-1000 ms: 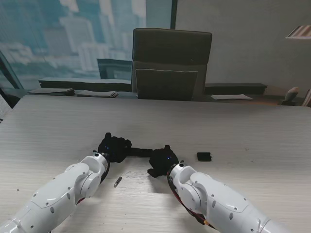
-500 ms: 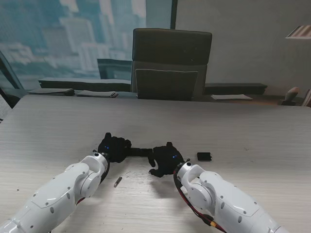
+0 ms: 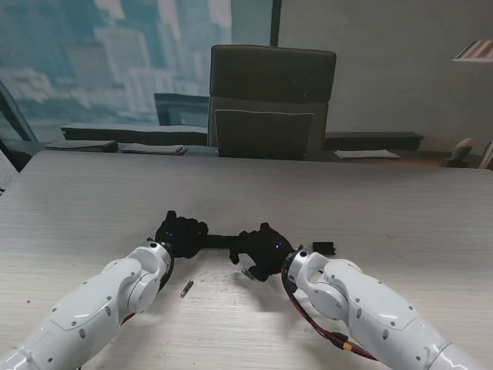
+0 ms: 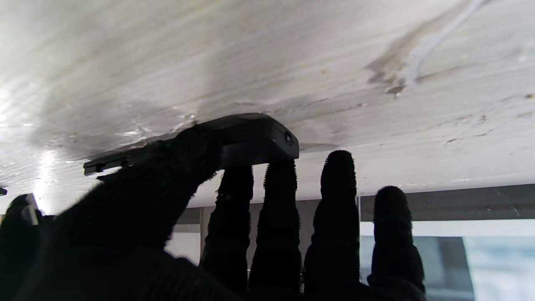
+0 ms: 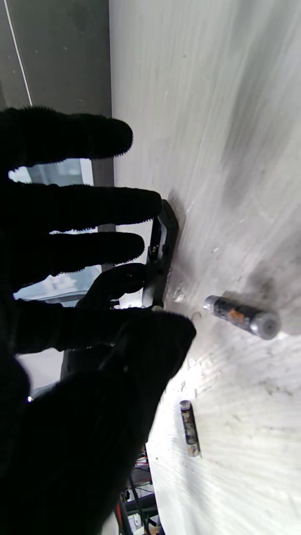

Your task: Install the batteries into the remote control and close the cover

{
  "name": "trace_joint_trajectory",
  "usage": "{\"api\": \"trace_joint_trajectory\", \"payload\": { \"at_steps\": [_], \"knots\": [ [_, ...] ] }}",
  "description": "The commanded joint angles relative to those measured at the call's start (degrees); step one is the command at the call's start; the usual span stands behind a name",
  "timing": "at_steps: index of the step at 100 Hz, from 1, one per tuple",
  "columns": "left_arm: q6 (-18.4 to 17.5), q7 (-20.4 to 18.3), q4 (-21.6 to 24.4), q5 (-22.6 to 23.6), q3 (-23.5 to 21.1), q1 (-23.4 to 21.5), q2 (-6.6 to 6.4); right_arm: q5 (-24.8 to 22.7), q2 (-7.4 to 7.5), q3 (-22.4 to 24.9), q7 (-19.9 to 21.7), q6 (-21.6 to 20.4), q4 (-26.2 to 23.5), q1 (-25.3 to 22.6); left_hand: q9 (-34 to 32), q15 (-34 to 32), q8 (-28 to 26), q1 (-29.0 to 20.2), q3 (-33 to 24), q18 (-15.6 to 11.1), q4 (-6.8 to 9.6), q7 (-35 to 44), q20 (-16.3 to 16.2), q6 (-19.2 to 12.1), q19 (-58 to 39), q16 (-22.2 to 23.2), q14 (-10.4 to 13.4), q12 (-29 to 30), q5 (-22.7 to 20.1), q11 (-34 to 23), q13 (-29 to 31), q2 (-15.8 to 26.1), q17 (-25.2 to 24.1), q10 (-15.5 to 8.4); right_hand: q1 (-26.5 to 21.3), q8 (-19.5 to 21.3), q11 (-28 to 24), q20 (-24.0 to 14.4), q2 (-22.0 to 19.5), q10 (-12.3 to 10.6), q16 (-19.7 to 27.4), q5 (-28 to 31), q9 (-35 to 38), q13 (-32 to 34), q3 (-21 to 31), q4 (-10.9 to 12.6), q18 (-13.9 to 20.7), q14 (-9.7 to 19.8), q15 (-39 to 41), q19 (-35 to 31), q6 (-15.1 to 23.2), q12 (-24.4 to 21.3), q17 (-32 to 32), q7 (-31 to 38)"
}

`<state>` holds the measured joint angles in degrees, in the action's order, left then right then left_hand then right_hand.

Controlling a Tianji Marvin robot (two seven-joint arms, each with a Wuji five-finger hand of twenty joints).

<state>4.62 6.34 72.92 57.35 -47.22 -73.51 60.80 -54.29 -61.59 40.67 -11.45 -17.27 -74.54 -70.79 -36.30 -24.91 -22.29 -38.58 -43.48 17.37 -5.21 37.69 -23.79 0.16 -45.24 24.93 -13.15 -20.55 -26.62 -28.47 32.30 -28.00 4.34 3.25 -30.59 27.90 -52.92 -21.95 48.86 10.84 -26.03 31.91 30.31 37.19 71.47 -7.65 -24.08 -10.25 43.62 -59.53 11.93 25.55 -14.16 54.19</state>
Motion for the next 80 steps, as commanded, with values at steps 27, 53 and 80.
{"api": "trace_joint_trajectory", "payload": {
  "at_steps": [27, 53, 80],
  "knots": [
    [0.33, -1.78, -0.40, -0.38, 0.31, -0.78, -0.10, -0.03, -0.45, -3.47, -2.77, -2.36, 4.64, 2.52, -4.53, -0.85, -0.44, -2.40, 0.50, 0.35, -0.43, 5.36, -0.13, -1.03, -1.32, 0.53, 0.16, -2.93, -3.93, -4.61, 0.93, 3.04, -0.07, -1.10, -4.20, -0.64, 1.78, 0.85, 1.41, -2.79, 2.96, -4.45, -8.60, -5.12, 4.10, -0.64, 1.69, 1.99, -6.31, 6.25, 7.40, -1.22, 4.73, 3.93],
    [0.29, -1.86, -0.51, -0.66, 0.56, -0.60, -0.06, -0.96, -0.68, -5.36, -6.47, -2.86, 7.24, 3.53, -4.57, -0.86, -0.45, -2.53, 0.58, 0.31, -0.45, 5.46, -0.13, -0.97, -1.31, 0.53, 0.24, -2.94, -3.95, -4.64, 0.95, 3.02, -0.09, -0.77, -5.50, -1.41, 4.04, 2.11, -0.95, -3.36, 5.36, 0.15, -15.13, -9.90, 4.80, -0.75, 2.03, 3.05, -11.93, 10.33, 9.70, -2.49, 6.79, 4.84],
    [0.40, -2.13, -0.38, -0.77, 0.53, -0.57, -0.05, -0.42, -1.06, -6.37, -8.60, -4.44, 9.45, 3.95, -4.59, -0.89, -0.42, -2.65, 0.65, 0.36, -0.49, 5.51, -0.15, -1.16, -1.35, 0.54, 0.21, -2.95, -4.01, -4.66, 0.96, 2.96, -0.04, -0.77, -6.32, -2.39, 4.06, 2.69, -2.88, -4.60, 5.97, 4.73, -16.60, -11.22, 5.05, -0.91, 2.73, 4.54, -13.29, 12.19, 10.49, -2.86, 7.62, 3.97]
  ]
}}
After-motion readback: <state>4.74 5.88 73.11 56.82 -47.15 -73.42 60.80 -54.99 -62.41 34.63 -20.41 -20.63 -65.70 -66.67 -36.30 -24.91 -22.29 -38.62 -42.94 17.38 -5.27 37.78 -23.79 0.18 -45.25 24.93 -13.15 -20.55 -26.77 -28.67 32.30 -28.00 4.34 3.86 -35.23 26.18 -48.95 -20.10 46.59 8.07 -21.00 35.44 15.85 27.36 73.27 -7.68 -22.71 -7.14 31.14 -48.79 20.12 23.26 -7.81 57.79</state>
